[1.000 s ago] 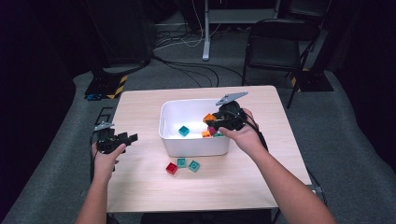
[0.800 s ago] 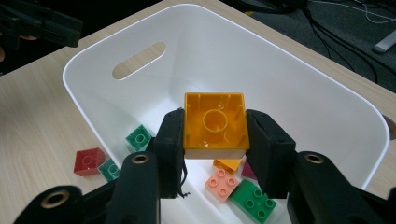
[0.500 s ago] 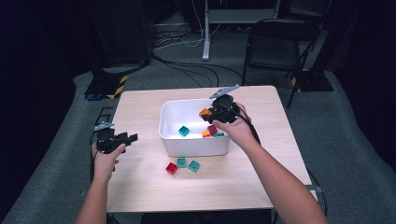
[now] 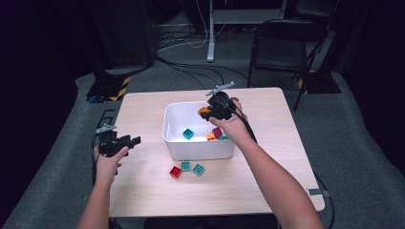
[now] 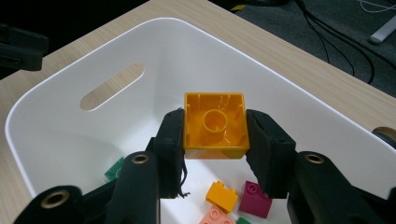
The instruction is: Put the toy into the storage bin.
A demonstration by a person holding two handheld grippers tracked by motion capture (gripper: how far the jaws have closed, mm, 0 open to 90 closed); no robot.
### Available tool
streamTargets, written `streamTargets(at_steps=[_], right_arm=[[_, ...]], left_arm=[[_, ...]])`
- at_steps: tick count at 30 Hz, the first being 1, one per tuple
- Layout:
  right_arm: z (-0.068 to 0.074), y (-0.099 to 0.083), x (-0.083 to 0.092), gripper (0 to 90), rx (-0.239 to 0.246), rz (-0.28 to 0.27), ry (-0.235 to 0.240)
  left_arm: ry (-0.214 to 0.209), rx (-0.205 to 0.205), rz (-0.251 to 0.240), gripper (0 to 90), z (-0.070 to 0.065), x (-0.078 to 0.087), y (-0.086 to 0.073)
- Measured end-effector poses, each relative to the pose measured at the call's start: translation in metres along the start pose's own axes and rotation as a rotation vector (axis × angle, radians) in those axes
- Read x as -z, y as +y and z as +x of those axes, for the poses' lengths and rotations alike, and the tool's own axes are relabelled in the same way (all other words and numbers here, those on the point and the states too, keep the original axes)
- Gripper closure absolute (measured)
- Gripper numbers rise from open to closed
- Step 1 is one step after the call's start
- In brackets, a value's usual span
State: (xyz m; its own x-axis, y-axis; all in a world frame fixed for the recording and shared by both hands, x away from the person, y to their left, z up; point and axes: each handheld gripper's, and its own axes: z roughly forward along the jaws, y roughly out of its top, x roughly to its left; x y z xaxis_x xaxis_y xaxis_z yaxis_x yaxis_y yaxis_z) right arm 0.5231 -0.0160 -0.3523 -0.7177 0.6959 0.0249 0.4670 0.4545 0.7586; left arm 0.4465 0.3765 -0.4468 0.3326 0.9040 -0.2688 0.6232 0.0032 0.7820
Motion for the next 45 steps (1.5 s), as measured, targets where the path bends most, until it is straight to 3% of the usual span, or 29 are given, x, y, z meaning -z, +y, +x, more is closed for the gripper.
streamTargets(at_steps=[12, 21, 31, 41, 45], right_arm=[[-0.002, 0.005, -0.035, 58.4, -0.020, 0.068, -0.029], [-0.001, 0.004, -0.041, 55.8, -0.020, 0.082, -0.024], [0.011, 0.003, -0.015, 53.4, 0.027, 0.056, 0.016], [0.038, -0.007, 0.024, 53.4, 0.089, -0.007, 0.092], [0.049, -0.014, 0.040, 53.5, 0.117, -0.030, 0.100]], left_arm=[[-0.002, -0.003, -0.002, 40.5, 0.001, 0.000, 0.000], [-0.003, 0.000, -0.006, 40.5, 0.002, 0.000, 0.000], [-0.001, 0.004, -0.006, 40.4, 0.002, 0.001, 0.000], [0.000, 0.007, -0.006, 40.4, 0.002, 0.001, 0.000], [0.002, 0.005, -0.008, 40.4, 0.002, 0.001, 0.000]])
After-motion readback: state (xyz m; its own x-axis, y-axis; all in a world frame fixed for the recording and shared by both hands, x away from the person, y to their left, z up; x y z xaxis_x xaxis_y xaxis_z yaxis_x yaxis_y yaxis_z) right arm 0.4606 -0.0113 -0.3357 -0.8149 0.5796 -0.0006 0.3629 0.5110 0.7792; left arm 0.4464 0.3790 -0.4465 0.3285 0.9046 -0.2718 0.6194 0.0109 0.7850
